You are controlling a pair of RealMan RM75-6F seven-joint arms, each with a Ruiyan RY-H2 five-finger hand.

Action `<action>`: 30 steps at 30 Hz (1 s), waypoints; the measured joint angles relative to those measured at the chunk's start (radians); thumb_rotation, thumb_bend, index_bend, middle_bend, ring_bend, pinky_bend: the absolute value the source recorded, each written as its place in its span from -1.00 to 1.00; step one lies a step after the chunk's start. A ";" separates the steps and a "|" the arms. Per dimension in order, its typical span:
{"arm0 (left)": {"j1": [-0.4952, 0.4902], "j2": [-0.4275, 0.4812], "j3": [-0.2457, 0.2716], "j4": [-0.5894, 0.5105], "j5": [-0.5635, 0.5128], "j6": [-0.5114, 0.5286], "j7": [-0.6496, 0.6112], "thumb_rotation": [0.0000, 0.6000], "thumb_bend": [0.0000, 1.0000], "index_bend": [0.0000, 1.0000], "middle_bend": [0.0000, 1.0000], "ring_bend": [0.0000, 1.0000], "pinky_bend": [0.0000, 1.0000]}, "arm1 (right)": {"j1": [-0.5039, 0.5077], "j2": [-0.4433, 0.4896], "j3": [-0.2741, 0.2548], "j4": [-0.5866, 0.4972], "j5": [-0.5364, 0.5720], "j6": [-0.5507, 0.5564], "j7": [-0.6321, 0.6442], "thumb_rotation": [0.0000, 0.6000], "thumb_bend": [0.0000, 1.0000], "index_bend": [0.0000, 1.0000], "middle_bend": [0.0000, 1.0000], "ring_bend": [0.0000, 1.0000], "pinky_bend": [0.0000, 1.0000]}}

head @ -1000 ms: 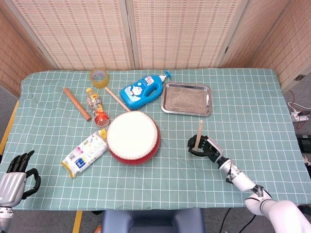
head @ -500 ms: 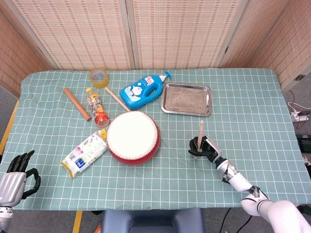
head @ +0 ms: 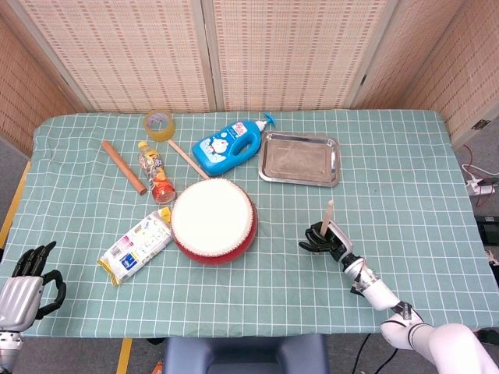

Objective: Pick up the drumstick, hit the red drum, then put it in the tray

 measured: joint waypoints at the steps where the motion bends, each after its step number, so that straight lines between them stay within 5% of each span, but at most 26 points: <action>1: 0.000 -0.001 0.000 0.001 0.000 0.001 0.000 1.00 -0.56 -0.97 -1.00 -1.00 -0.99 | -0.001 -0.001 0.003 -0.003 0.003 0.001 -0.007 1.00 -0.70 1.00 0.90 1.00 1.00; 5: 0.000 -0.002 -0.001 0.003 -0.001 0.001 0.001 1.00 -0.57 -0.97 -1.00 -1.00 -0.99 | -0.007 -0.004 0.021 -0.018 0.019 0.004 -0.037 1.00 -0.60 1.00 1.00 1.00 1.00; 12: 0.000 -0.003 -0.003 0.004 -0.002 0.003 0.010 1.00 -0.56 -0.97 -1.00 -1.00 -0.99 | -0.011 0.006 0.034 -0.052 0.024 0.015 -0.053 1.00 0.02 1.00 1.00 1.00 1.00; 19: 0.001 0.000 -0.010 0.003 -0.005 0.013 0.018 1.00 -0.53 -0.97 -1.00 -1.00 -0.99 | -0.002 0.060 0.048 -0.141 0.012 0.047 -0.108 1.00 0.23 1.00 1.00 1.00 1.00; 25: 0.000 0.005 -0.012 0.007 0.004 0.024 0.009 1.00 -0.53 -0.97 -1.00 -1.00 -0.99 | 0.030 0.135 0.081 -0.253 0.012 0.043 -0.343 1.00 0.24 1.00 1.00 1.00 1.00; 30: -0.002 0.007 -0.013 0.007 0.016 0.033 0.003 1.00 -0.54 -0.97 -1.00 -1.00 -0.99 | 0.073 0.197 0.137 -0.370 0.043 0.010 -0.716 1.00 0.25 1.00 1.00 1.00 1.00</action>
